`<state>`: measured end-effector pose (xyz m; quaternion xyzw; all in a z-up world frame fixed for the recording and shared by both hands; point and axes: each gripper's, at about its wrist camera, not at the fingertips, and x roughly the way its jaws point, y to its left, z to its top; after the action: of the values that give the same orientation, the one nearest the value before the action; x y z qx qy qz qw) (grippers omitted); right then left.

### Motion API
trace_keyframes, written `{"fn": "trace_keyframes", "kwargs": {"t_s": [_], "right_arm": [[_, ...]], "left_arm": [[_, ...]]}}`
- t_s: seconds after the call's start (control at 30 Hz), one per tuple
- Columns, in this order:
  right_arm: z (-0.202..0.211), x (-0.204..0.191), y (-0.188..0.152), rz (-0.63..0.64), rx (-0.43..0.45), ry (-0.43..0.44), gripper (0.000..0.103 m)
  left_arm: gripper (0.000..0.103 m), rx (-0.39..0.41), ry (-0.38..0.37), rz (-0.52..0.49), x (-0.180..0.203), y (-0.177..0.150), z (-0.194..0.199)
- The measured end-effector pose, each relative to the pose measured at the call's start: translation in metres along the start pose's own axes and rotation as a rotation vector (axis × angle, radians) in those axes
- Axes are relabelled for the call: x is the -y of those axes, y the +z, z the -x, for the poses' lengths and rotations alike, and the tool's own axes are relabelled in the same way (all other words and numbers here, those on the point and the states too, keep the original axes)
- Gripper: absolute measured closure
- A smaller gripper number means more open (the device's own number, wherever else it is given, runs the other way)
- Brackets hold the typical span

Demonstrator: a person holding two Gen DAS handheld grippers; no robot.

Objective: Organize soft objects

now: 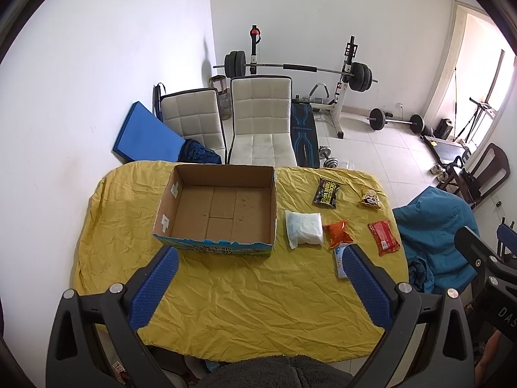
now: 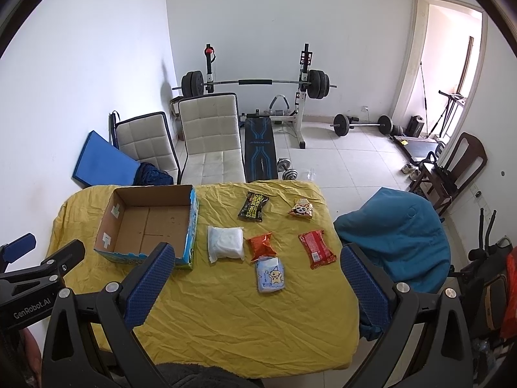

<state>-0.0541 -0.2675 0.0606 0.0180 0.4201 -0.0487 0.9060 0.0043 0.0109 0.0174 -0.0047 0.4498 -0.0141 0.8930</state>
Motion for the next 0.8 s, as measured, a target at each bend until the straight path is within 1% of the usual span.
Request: {"fn": "trace_keyframes", "kwargs": {"t_s": [0.8], "right_arm": [[-0.0012, -0.0008, 0.0033, -0.001, -0.004, -0.002, 0.0]], "left_arm": [[0.0, -0.006, -0.001, -0.004, 0.0051, 0.0001, 0.0008]]}}
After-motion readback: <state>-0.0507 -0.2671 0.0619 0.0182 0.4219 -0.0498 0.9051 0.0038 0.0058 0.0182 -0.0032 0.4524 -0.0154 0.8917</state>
